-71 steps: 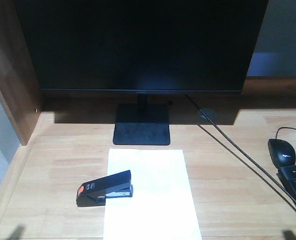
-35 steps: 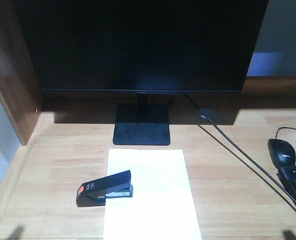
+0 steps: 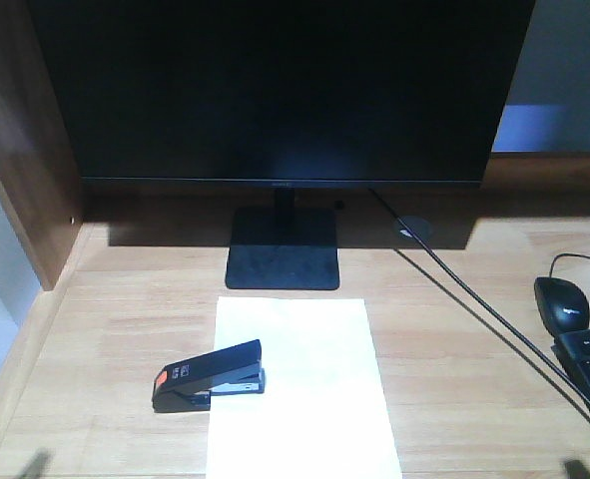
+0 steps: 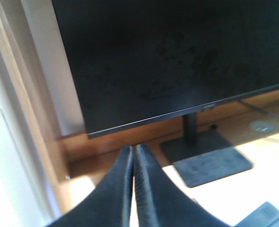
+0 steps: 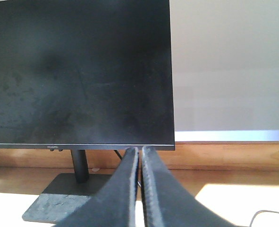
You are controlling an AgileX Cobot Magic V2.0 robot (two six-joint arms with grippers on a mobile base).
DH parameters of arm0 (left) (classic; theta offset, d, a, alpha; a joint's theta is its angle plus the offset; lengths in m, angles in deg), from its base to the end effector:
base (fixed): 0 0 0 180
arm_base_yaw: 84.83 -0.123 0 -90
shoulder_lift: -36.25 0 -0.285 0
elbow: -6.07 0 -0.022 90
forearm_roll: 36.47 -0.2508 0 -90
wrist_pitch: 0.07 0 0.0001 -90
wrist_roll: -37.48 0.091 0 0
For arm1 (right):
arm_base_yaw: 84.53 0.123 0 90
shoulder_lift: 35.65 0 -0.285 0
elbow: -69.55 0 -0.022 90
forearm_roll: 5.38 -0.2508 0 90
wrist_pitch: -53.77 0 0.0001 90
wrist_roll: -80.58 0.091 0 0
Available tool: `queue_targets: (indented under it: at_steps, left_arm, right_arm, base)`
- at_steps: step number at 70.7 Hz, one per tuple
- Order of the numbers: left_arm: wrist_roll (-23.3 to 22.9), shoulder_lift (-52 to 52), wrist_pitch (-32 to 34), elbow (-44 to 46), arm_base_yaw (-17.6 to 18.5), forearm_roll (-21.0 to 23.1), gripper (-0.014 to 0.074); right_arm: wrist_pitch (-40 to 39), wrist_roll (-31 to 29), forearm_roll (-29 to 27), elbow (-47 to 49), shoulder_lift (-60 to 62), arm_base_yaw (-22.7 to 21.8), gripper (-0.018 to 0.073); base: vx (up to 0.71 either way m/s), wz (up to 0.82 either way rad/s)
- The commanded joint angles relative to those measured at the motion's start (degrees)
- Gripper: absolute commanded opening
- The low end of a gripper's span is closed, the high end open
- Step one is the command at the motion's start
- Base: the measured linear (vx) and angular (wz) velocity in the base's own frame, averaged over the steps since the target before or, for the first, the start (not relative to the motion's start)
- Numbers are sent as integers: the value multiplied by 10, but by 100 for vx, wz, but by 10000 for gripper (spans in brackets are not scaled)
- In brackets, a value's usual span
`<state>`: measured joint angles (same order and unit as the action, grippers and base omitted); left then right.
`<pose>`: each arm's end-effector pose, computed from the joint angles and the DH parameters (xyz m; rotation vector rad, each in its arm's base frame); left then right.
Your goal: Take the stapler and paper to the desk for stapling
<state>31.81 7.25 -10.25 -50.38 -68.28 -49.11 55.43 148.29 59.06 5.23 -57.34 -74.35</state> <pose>0.0868 -0.0221 0.2944 0.3080 1.6370 -0.0970 0.0739 0.0108 0.2729 -0.0703 1.5144 0.1684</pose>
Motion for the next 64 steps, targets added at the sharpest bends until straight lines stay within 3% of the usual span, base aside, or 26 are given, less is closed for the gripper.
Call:
queue_targets:
  at_steps: [1,10,23,38,53,59,64]
  left_arm:
    - [-5,-3,39,15,2,19,-7]
    - [-4,12,26,14,-3,46,-7]
    - [53,65,25,-20,-59,106,-7]
    - [52,156,75,-112,-105,107,-7]
    - [50,224,76,-204,-153,149,-7]
    - [50,228,106,-238,-166,156,-7]
    - [51,228,86,-236,-167,150,-7]
  right_arm:
    - [-17,-1,5,16,-4,-1,-5]
    - [-17,-1,5,16,-4,-1,-5]
    - [-17,-1,5,16,-4,-1,-5]
    - [-17,-1,5,16,-4,-1,-5]
    - [-17,-1,5,16,-4,-1,-5]
    - [-17,-1,5,16,-4,-1,-5]
    - [-17,-1,5,16,-4,-1,-5]
  base:
    - [0,0]
    - [0,0]
    - [0,0]
    - [0,0]
    - [0,0]
    - [0,0]
    - [0,0]
